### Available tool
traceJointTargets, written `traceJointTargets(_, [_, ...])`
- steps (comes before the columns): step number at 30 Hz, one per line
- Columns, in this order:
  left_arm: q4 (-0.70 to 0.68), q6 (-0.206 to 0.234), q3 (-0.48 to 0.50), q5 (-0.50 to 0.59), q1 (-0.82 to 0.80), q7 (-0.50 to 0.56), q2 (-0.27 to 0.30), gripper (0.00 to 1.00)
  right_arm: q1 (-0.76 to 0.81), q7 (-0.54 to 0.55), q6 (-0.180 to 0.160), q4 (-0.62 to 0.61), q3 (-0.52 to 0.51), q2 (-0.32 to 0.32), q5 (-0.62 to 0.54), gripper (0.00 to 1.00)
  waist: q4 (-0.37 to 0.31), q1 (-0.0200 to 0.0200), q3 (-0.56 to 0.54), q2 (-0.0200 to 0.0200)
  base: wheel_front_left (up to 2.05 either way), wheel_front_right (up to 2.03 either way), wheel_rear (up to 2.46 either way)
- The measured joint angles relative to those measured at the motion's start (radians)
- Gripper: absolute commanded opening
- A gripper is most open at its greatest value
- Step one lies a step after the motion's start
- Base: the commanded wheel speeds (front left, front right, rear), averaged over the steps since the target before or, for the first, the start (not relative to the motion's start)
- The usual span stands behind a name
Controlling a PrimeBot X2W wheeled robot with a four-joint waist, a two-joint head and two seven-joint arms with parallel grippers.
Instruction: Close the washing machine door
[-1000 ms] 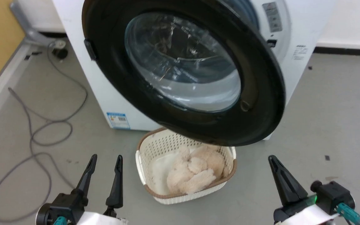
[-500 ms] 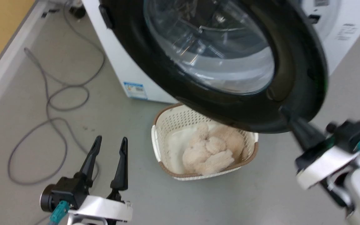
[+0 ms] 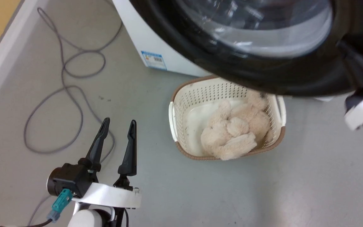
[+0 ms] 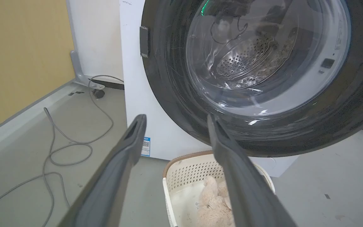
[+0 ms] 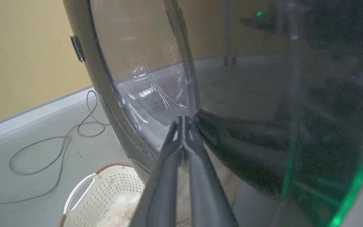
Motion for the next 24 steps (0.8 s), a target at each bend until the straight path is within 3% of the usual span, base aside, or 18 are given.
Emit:
traceJointTargets(12, [-0.004,0.016,-0.022,-0.021,-0.043,0.000,0.000,1.00,-0.244,0.075,0.000,0.205,-0.127,0.026,-0.003,0.00,0.025,0.0000,0.067,0.0000,0.00,0.00,0.00])
traceJointTargets(24, [0.002,0.025,-0.019,-0.025,-0.049,0.000,-0.001,1.00,-0.298,0.074,0.010,0.321,-0.195,0.118,-0.047,0.00,0.024,0.0000,0.063,0.0000,0.00,0.00,0.00])
